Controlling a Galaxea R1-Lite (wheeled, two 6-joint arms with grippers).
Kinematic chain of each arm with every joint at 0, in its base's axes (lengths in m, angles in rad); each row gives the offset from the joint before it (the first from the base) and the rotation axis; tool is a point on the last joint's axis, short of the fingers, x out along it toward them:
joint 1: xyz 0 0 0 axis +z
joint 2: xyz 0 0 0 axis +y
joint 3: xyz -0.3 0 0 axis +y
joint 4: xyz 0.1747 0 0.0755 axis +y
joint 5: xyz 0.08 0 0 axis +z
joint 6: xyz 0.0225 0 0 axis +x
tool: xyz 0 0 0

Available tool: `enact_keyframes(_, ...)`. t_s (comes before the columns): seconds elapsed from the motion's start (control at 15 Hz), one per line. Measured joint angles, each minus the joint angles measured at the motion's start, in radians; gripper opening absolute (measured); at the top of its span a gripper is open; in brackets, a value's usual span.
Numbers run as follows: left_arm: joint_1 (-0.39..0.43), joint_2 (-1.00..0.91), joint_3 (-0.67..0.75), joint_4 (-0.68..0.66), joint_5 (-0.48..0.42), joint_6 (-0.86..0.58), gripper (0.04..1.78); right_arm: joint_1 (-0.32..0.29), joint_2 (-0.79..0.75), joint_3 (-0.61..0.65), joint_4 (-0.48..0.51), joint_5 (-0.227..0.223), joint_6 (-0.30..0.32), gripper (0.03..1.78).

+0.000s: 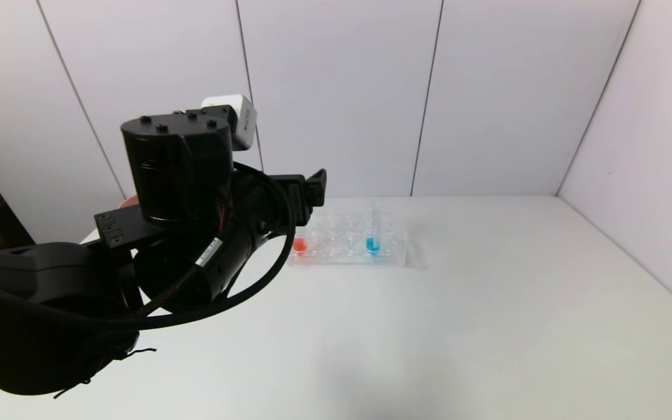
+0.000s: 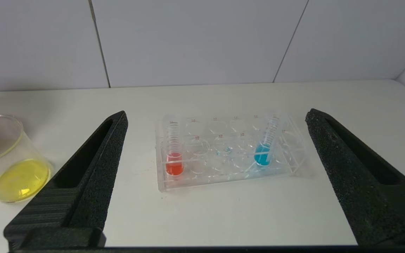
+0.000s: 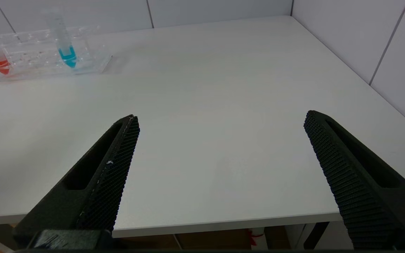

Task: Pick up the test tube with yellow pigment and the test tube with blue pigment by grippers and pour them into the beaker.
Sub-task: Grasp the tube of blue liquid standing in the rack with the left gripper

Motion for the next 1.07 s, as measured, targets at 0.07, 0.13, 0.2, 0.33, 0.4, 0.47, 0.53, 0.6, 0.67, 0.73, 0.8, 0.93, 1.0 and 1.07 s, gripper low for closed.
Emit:
enact_keyframes(0.07, -0.004, 0.02, 0.002, -0.012, 0.0, -0.003, 1.76, 0.0, 0.0, 0.0, 0.0, 0.0, 0.0, 1.71)
enact_keyframes(0.13, -0.007, 0.039, 0.003, -0.029, -0.001, -0.007, 1.76, 0.0, 0.0, 0.0, 0.0, 0.0, 0.0, 1.71)
enact_keyframes(0.2, -0.012, 0.058, 0.004, -0.051, -0.001, -0.01, 1.76, 0.0, 0.0, 0.0, 0.0, 0.0, 0.0, 1.71)
enact_keyframes(0.33, -0.023, 0.1, 0.003, -0.087, -0.001, -0.011, 1.76, 0.0, 0.0, 0.0, 0.0, 0.0, 0.0, 1.71)
enact_keyframes(0.4, -0.033, 0.125, -0.001, -0.105, -0.001, -0.011, 1.76, 0.0, 0.0, 0.0, 0.0, 0.0, 0.0, 1.71)
enact_keyframes(0.47, -0.042, 0.15, -0.004, -0.127, -0.003, -0.012, 1.76, 0.0, 0.0, 0.0, 0.0, 0.0, 0.0, 1.71)
enact_keyframes(0.53, -0.051, 0.178, -0.006, -0.153, -0.004, -0.012, 1.76, 0.0, 0.0, 0.0, 0.0, 0.0, 0.0, 1.71)
enact_keyframes(0.6, -0.058, 0.209, -0.008, -0.181, -0.006, -0.011, 1.76, 0.0, 0.0, 0.0, 0.0, 0.0, 0.0, 1.71)
enact_keyframes(0.67, -0.066, 0.243, -0.014, -0.213, -0.007, -0.008, 1.76, 0.0, 0.0, 0.0, 0.0, 0.0, 0.0, 1.71)
enact_keyframes(0.73, -0.072, 0.276, -0.028, -0.237, -0.006, -0.007, 1.76, 0.0, 0.0, 0.0, 0.0, 0.0, 0.0, 1.71)
enact_keyframes(0.8, -0.076, 0.307, -0.05, -0.248, -0.004, -0.006, 1.76, 0.0, 0.0, 0.0, 0.0, 0.0, 0.0, 1.71)
enact_keyframes(0.93, -0.08, 0.378, -0.102, -0.253, 0.006, -0.005, 1.76, 0.0, 0.0, 0.0, 0.0, 0.0, 0.0, 1.71)
enact_keyframes(1.0, -0.082, 0.411, -0.129, -0.255, 0.009, -0.006, 1.76, 0.0, 0.0, 0.0, 0.0, 0.0, 0.0, 1.71)
enact_keyframes(1.07, -0.084, 0.446, -0.157, -0.256, 0.011, -0.006, 1.76, 0.0, 0.0, 0.0, 0.0, 0.0, 0.0, 1.71)
